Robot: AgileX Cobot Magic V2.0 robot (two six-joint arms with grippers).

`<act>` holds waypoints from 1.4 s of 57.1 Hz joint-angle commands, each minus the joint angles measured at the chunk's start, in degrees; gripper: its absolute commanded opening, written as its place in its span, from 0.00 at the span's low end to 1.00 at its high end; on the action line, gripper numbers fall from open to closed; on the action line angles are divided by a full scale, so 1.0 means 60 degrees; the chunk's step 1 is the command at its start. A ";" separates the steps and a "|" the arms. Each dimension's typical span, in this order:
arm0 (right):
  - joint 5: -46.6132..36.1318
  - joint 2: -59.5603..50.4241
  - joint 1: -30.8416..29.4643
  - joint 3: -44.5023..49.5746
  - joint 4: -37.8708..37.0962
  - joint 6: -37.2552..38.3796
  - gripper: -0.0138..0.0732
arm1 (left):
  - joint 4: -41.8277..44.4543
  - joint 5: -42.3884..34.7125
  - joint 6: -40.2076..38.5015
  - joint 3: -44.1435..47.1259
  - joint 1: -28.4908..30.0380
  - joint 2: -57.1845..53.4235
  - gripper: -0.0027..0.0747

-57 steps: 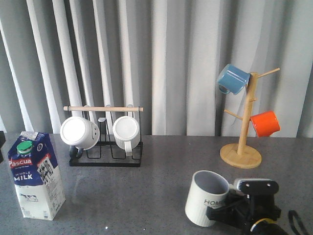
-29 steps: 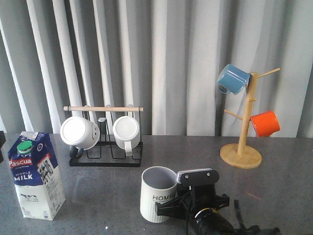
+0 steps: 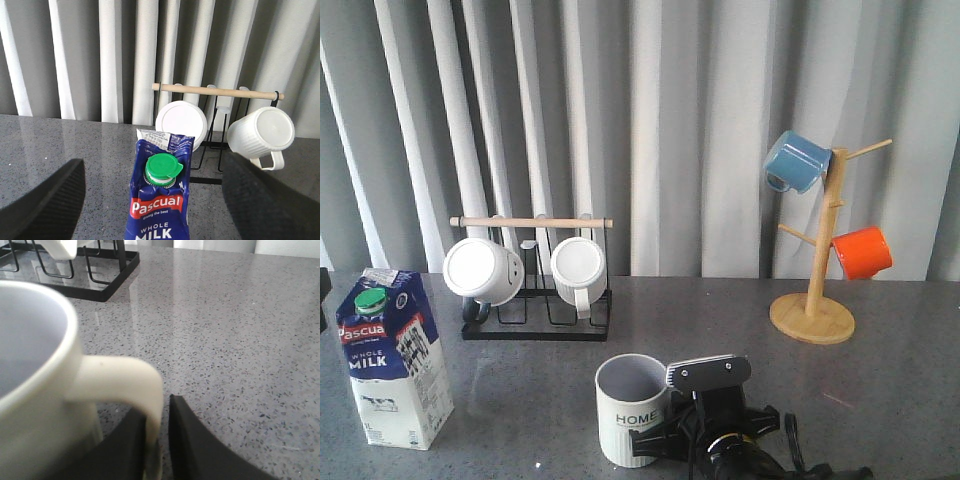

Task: Place milk next to cup
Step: 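Slide the white HOME mug with the right gripper toward the milk carton, then open the right gripper and withdraw it from the mug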

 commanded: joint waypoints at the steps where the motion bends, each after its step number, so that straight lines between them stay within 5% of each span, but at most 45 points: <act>1: -0.0359 -0.0720 -0.0018 -0.0205 -0.0180 -0.0174 0.40 | -0.0016 -0.0663 0.0003 -0.0330 -0.0019 -0.0142 0.72; 10: -0.0378 -0.1065 -0.0036 0.0180 -0.0279 -0.0174 0.48 | -0.0016 -0.0663 0.0003 -0.0330 -0.0019 -0.0142 0.72; 33: -0.0591 -0.2812 -0.0098 0.2206 -0.1692 0.0199 0.48 | -0.0016 -0.0663 0.0003 -0.0330 -0.0019 -0.0142 0.72; 43: -0.0209 -0.4421 -0.1064 0.2776 -0.3849 0.0970 0.48 | -0.0016 -0.0663 0.0003 -0.0330 -0.0019 -0.0142 0.72; 57: 0.2000 -0.6573 -0.3189 0.2789 -0.5967 0.2110 0.48 | -0.0016 -0.0663 0.0003 -0.0330 -0.0019 -0.0142 0.72; 63: 0.2711 -0.7425 -0.4019 0.2797 -0.6731 0.2545 0.41 | -0.0016 -0.0663 0.0003 -0.0330 -0.0019 -0.0142 0.72; 71: 0.2095 -0.8507 -0.4978 0.3302 -0.7122 0.3612 0.14 | -0.0016 -0.0663 0.0003 -0.0330 -0.0019 -0.0142 0.72; 80: 0.1348 -0.9198 -0.5299 0.3905 -0.7122 0.4825 0.15 | -0.0016 -0.0663 0.0003 -0.0330 -0.0019 -0.0142 0.72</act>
